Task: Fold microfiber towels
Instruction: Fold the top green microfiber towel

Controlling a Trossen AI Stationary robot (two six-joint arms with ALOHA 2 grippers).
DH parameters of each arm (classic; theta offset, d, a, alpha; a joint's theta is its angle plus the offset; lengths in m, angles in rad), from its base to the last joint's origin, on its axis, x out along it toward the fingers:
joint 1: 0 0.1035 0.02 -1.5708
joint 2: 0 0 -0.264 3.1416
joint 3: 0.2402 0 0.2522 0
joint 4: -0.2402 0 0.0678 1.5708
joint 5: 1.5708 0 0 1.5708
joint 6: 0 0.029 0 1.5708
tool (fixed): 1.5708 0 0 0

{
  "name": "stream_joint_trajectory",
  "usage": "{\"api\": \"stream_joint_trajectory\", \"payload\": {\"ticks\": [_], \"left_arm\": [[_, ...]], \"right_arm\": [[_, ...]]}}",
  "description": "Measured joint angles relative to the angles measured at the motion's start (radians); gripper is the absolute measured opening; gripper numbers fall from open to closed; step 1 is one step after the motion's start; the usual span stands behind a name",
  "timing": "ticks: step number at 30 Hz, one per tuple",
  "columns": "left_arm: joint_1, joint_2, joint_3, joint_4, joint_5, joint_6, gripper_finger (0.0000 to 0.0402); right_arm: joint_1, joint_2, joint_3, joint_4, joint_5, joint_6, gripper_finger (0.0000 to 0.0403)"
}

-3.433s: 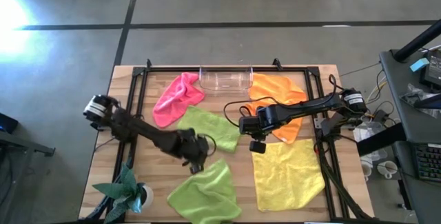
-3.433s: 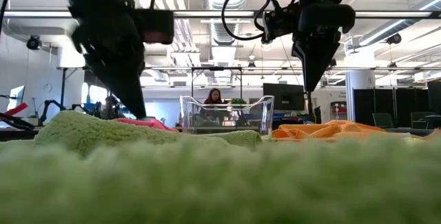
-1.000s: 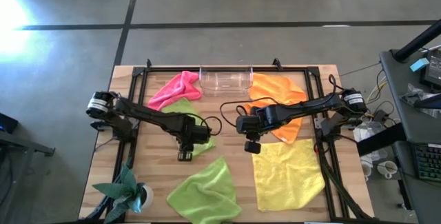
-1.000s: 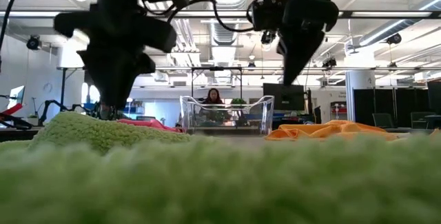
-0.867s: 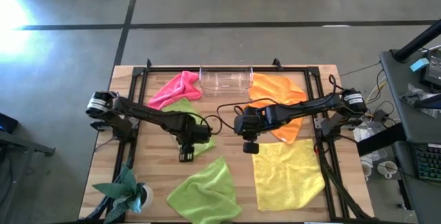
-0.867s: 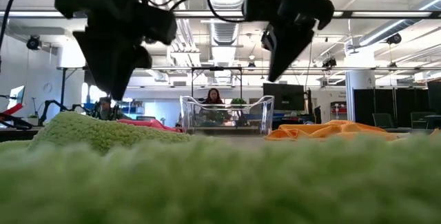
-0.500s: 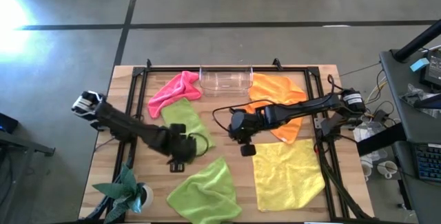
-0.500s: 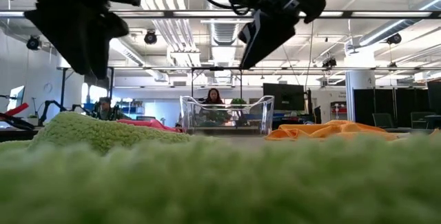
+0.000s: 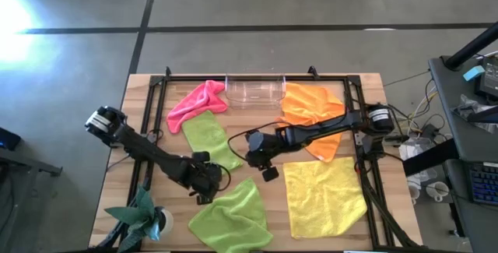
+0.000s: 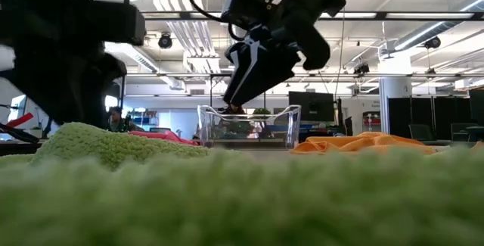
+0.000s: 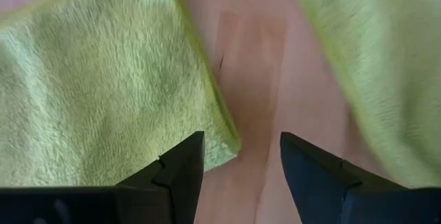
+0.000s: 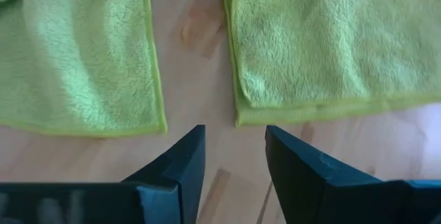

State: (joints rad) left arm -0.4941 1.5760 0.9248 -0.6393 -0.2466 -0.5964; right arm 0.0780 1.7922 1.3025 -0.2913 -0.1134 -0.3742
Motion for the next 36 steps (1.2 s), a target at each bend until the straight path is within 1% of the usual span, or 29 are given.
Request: {"api": "stream_joint_trajectory", "payload": {"ticks": [5, 8, 10, 16, 22, 25, 28, 31, 34, 36], "left_arm": [[0.0, 0.048, 0.0, 0.0, -0.008, 0.001, 0.0175], [0.0, 0.069, 0.0, -0.009, -0.055, 0.001, 0.0175], [0.002, 0.076, 0.0, -0.008, -0.063, 0.001, 0.0175], [0.003, 0.115, -0.015, -0.002, -0.075, -0.002, 0.0175], [0.009, 0.12, -0.025, 0.005, -0.069, -0.002, 0.0169], [0.009, 0.12, -0.024, 0.009, -0.062, -0.001, 0.0141], [0.008, 0.12, -0.027, 0.013, -0.055, 0.0, 0.0097], [0.01, 0.12, -0.029, 0.008, -0.075, 0.001, 0.0052], [0.01, 0.121, -0.028, 0.004, -0.096, 0.0, 0.0013], [0.011, 0.12, -0.027, 0.005, -0.102, 0.0, 0.0006]], "right_arm": [[0.0, 0.048, 0.0, 0.073, 0.0, -0.012, 0.0146], [0.0, 0.08, 0.001, 0.124, 0.0, -0.011, 0.0146], [-0.002, 0.102, 0.006, 0.141, 0.0, -0.001, 0.0146], [-0.003, 0.171, 0.041, 0.141, 0.0, 0.009, 0.0146], [-0.003, 0.223, 0.085, 0.145, 0.012, 0.024, 0.0146], [-0.004, 0.224, 0.085, 0.147, 0.033, 0.023, 0.0146], [-0.014, 0.224, 0.085, 0.148, 0.031, 0.023, 0.0146], [-0.024, 0.229, 0.083, 0.149, 0.026, 0.012, 0.0146], [-0.028, 0.243, 0.084, 0.148, -0.018, 0.017, 0.0146], [-0.026, 0.251, 0.084, 0.148, -0.041, 0.027, 0.0146]]}}
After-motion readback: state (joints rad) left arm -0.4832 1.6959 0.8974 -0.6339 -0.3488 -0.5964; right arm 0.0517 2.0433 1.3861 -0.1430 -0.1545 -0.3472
